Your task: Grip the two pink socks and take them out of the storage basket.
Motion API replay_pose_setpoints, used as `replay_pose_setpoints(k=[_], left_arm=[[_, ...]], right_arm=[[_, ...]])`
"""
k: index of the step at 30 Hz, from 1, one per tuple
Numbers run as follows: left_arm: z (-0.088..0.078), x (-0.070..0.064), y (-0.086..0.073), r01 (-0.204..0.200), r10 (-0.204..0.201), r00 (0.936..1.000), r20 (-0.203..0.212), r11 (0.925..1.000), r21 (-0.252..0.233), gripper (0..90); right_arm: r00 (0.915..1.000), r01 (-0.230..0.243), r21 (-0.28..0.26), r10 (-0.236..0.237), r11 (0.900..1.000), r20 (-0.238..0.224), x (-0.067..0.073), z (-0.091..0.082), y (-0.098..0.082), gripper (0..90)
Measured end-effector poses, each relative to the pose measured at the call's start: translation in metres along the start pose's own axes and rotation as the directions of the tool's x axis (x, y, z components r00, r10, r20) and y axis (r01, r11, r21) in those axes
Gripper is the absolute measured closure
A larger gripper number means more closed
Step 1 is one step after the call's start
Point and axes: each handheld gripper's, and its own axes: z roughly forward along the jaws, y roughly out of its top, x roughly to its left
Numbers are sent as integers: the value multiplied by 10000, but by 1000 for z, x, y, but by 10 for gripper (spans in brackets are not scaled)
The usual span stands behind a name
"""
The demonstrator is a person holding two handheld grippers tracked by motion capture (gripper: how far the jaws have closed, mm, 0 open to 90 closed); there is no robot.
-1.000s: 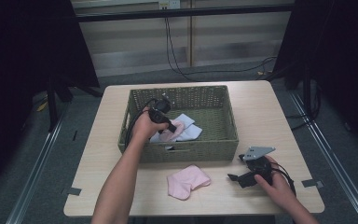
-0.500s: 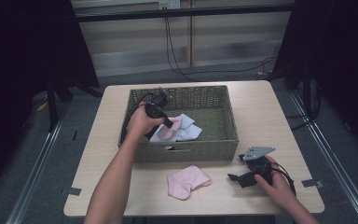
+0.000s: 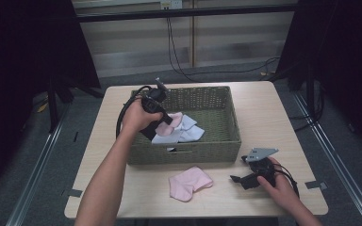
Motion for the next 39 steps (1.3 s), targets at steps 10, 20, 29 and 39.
replay_pose_setpoints(k=[10, 20, 29, 39], left_arm=[[-14, -1, 1, 56, -53, 9998, 189, 9999, -137, 834], [-30, -9, 4, -84, 86, 9998, 177, 9999, -90, 834], [-35, -14, 2, -248, 250, 9994, 257, 9997, -60, 834], [-53, -29, 5, -559, 566, 9976, 407, 9983, -192, 834]], right_arm=[[10000, 13, -3, -13, 10000, -6, 0, 0, 0, 103], [10000, 39, -29, -39, 10000, 17, 0, 0, 0, 103], [10000, 80, -36, -80, 10000, 17, -1, 0, 0, 103], [10000, 70, -36, -70, 10000, 15, -1, 0, 0, 102]])
